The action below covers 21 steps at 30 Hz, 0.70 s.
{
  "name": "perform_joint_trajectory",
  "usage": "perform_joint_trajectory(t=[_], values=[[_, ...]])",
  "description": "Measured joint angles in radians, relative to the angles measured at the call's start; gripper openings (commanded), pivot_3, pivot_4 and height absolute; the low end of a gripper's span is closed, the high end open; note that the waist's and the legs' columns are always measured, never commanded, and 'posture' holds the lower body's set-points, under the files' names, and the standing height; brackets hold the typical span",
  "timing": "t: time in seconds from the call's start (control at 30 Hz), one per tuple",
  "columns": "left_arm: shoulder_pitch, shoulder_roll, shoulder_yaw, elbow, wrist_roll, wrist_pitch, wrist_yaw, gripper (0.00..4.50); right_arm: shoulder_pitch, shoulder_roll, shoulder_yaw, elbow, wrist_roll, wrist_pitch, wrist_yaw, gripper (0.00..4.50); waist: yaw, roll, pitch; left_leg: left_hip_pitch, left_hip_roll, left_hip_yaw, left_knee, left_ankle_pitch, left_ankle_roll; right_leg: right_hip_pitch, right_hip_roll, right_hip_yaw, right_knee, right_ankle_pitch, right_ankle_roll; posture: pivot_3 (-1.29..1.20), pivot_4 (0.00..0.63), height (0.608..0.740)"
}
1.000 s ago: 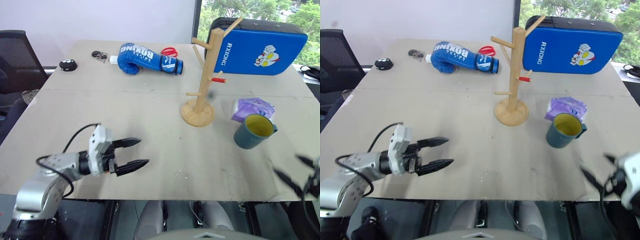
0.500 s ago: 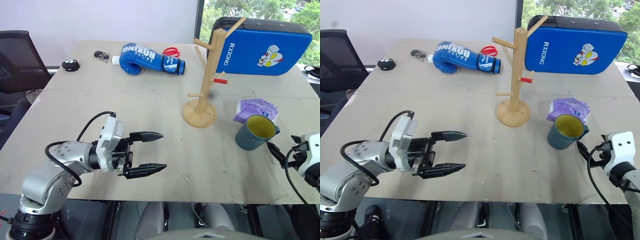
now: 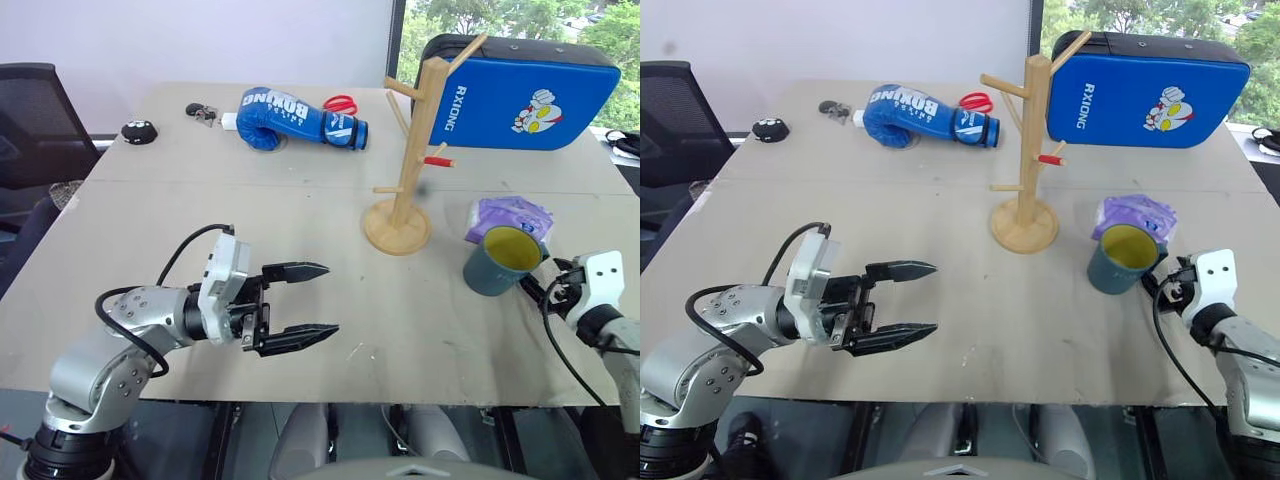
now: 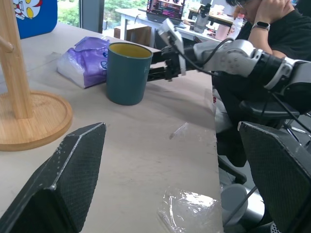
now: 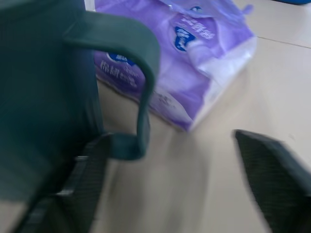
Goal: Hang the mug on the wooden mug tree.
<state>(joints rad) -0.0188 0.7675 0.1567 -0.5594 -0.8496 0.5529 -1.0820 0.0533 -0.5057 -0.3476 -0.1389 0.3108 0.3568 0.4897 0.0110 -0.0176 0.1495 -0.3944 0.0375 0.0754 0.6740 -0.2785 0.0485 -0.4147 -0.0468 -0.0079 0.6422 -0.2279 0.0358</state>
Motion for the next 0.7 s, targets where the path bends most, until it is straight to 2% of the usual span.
perform_joint_trajectory(t=[0.03, 0.2, 0.47, 0.6, 0.7], values=[[0.004, 0.0, 0.0, 0.0, 0.0, 0.0, 0.0, 4.5, -0.008, 0.001, 0.004, 0.008, -0.002, -0.012, 0.0, 2.14, 0.002, 0.0, 0.0, 0.0, 0.0, 0.0, 0.0, 0.0, 0.0, 0.0, 0.0, 0.0, 0.0, 0.0, 0.0, 0.0, 0.15, 0.74], [0.007, -0.001, 0.001, 0.0, 0.0, -0.002, 0.008, 4.5, -0.017, 0.001, 0.016, 0.01, 0.003, -0.036, 0.014, 0.04, 0.002, 0.0, 0.0, 0.0, 0.0, 0.0, 0.0, 0.0, 0.0, 0.0, 0.0, 0.0, 0.0, 0.0, 0.0, 0.0, 0.15, 0.74], [0.028, -0.034, 0.011, 0.002, 0.007, -0.05, 0.014, 4.5, 0.028, -0.008, 0.016, -0.096, 0.06, -0.02, 0.055, 0.04, 0.001, 0.001, 0.0, 0.0, 0.0, 0.0, 0.0, 0.0, 0.0, 0.0, 0.0, 0.0, 0.0, 0.0, 0.0, 0.0, 0.15, 0.74], [0.032, -0.135, 0.055, 0.038, -0.01, -0.129, 0.022, 4.5, 0.037, -0.07, 0.014, -0.259, 0.105, 0.061, 0.065, 0.04, 0.0, 0.001, 0.001, 0.0, 0.0, 0.0, 0.0, 0.0, 0.0, 0.0, 0.0, 0.0, 0.0, 0.0, 0.0, 0.0, 0.15, 0.74], [0.057, -0.125, 0.084, 0.052, -0.025, -0.135, 0.005, 4.5, -0.011, -0.14, 0.026, -0.362, 0.133, 0.165, 0.056, 0.04, -0.005, 0.002, 0.001, 0.0, 0.001, 0.0, 0.0, 0.0, 0.0, 0.0, 0.0, 0.0, 0.0, 0.0, 0.0, 0.0, 0.15, 0.74]])
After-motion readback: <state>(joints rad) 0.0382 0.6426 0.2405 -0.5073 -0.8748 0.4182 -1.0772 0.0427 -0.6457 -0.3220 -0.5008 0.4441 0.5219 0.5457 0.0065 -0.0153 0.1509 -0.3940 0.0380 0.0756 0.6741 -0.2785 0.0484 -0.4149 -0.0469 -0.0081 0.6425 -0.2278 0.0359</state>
